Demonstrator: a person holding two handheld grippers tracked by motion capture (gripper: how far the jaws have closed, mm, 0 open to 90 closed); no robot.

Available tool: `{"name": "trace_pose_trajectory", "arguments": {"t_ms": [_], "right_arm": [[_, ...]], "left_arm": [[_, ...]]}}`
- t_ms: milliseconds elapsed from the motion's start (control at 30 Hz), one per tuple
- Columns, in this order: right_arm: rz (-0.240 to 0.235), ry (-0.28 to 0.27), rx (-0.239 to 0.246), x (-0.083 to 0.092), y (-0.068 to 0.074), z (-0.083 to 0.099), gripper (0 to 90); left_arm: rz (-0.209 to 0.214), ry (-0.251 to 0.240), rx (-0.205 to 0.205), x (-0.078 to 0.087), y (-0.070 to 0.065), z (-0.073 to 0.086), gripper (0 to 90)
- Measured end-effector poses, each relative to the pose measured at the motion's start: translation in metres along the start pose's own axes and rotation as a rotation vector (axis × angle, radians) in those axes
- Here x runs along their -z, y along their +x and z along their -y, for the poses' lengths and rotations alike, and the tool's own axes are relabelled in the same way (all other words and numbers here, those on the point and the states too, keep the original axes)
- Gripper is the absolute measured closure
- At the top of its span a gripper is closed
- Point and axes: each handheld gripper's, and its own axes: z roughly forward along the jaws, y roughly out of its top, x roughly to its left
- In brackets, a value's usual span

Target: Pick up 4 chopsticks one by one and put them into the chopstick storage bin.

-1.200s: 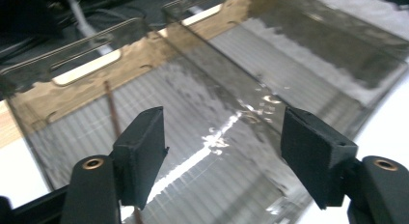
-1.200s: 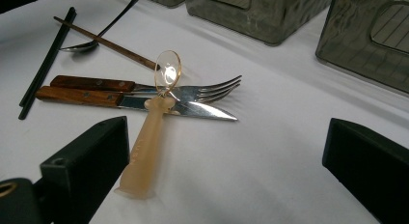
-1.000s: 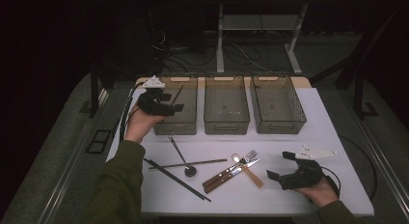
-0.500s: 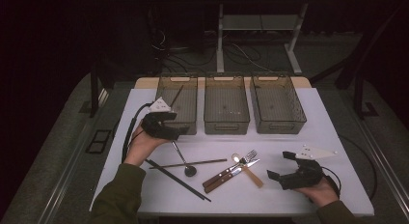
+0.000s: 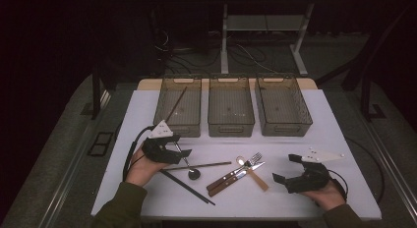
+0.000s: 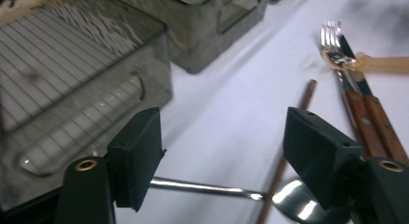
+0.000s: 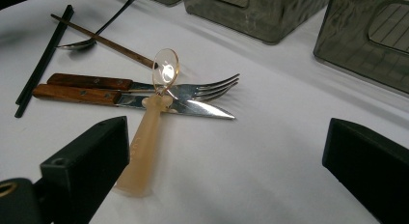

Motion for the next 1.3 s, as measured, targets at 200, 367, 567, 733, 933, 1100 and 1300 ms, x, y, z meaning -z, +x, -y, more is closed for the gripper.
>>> {"name": "trace_pose_trajectory", "arguments": {"t_ms": [200,367,567,733,933,1100,1300], "right_arm": [[0.002,-0.001,0.001,0.0,0.0,0.0,2.3],[0.003,0.002,0.002,0.0,-0.001,0.0,2.3],[0.003,0.004,0.004,-0.001,-0.001,0.0,2.3],[0.001,0.001,0.003,0.0,-0.001,0.0,2.3],[0.002,0.003,0.006,0.0,-0.001,0.0,2.3],[0.001,0.004,0.007,0.0,-0.001,0.0,2.3],[0.001,0.003,0.006,-0.001,-0.002,0.0,2.3]], "left_arm": [[0.021,0.003,-0.011,0.003,-0.013,0.012,42.7],[0.03,0.048,-0.045,0.001,-0.021,0.022,53.5],[0.062,0.097,-0.042,-0.006,-0.019,0.027,63.8],[0.088,0.132,-0.021,-0.012,-0.013,0.032,67.7],[0.096,0.151,-0.008,-0.014,-0.012,0.034,70.8],[0.105,0.182,-0.026,-0.019,-0.01,0.035,71.1],[0.107,0.189,-0.027,-0.022,-0.009,0.036,71.7]]}}
